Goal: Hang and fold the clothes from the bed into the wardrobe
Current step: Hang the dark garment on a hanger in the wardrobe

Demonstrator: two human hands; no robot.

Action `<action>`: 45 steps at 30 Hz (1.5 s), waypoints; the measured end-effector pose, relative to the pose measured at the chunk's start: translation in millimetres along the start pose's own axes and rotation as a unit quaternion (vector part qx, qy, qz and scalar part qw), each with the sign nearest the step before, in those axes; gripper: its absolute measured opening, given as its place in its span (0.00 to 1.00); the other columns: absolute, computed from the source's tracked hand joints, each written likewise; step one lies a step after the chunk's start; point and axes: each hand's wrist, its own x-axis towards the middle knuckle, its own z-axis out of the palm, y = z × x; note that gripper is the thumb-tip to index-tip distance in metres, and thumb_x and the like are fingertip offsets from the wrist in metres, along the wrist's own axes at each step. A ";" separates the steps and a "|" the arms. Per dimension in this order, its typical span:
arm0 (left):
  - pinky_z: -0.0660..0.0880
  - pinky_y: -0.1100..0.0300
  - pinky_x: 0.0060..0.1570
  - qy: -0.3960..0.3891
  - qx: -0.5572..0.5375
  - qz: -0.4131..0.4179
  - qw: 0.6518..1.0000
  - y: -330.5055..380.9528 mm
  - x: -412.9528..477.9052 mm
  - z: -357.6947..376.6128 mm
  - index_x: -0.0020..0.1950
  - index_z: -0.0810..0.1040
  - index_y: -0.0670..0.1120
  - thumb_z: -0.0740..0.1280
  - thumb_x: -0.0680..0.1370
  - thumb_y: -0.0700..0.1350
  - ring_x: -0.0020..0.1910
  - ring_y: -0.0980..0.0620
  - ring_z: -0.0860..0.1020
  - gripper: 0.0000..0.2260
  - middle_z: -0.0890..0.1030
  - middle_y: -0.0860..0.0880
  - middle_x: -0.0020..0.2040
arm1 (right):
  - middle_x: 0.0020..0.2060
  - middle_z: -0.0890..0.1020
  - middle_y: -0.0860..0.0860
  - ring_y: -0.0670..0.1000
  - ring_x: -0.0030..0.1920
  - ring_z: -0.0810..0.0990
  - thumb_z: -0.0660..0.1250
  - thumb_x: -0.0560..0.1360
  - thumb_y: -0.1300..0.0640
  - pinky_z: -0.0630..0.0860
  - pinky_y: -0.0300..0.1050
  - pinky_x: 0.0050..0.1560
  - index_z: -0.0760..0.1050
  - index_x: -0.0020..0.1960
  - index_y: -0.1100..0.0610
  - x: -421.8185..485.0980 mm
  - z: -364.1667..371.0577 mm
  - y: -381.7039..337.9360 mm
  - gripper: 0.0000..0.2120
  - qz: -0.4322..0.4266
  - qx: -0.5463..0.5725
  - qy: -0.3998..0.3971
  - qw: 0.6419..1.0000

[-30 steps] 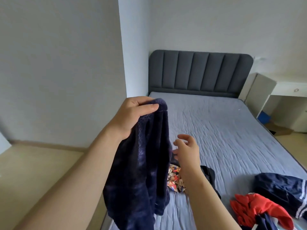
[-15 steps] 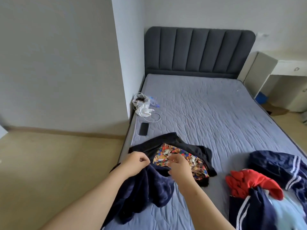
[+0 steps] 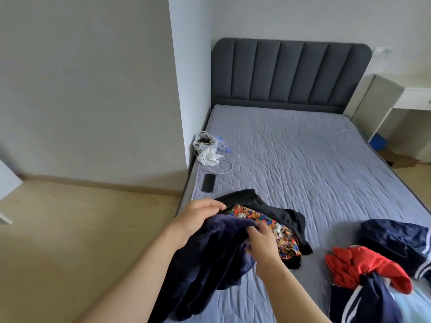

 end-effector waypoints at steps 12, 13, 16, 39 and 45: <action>0.68 0.51 0.59 0.121 0.502 -0.271 0.812 -83.0 13.6 -5.7 0.70 0.57 0.48 0.61 0.76 0.50 0.66 0.44 0.66 0.24 0.64 0.43 0.68 | 0.29 0.60 0.51 0.49 0.30 0.58 0.59 0.55 0.61 0.54 0.44 0.32 0.59 0.29 0.54 -0.3 -3.2 -53.9 0.08 -0.048 0.262 -0.069 0.961; 0.69 0.51 0.58 0.159 0.516 -0.267 0.798 -85.1 10.9 -7.7 0.69 0.58 0.48 0.59 0.77 0.47 0.65 0.44 0.66 0.21 0.65 0.43 0.67 | 0.29 0.60 0.51 0.49 0.30 0.57 0.59 0.56 0.61 0.53 0.44 0.32 0.58 0.31 0.54 -1.0 -4.6 -51.5 0.09 -0.032 0.264 -0.066 0.962; 0.72 0.54 0.52 0.268 0.510 -0.203 0.791 -87.4 7.6 -16.7 0.64 0.62 0.44 0.58 0.78 0.43 0.61 0.44 0.69 0.15 0.68 0.43 0.63 | 0.25 0.65 0.50 0.48 0.26 0.63 0.57 0.64 0.62 0.60 0.39 0.28 0.60 0.29 0.54 -2.0 -9.2 -43.4 0.08 0.028 0.313 -0.035 0.949; 0.70 0.53 0.55 -0.078 0.450 0.102 0.884 -26.6 42.2 6.4 0.57 0.75 0.45 0.61 0.75 0.41 0.57 0.45 0.74 0.11 0.76 0.45 0.58 | 0.28 0.69 0.51 0.49 0.31 0.67 0.57 0.63 0.74 0.63 0.40 0.30 0.67 0.32 0.54 -10.0 -2.7 -40.9 0.15 -0.082 0.112 -0.100 0.985; 0.68 0.59 0.35 0.217 0.246 0.037 0.944 2.4 42.6 2.8 0.43 0.69 0.54 0.56 0.70 0.35 0.40 0.49 0.75 0.14 0.75 0.52 0.39 | 0.31 0.73 0.49 0.47 0.28 0.67 0.58 0.69 0.70 0.63 0.38 0.25 0.66 0.40 0.53 -10.1 -13.4 -35.8 0.12 -0.129 -0.140 0.037 0.981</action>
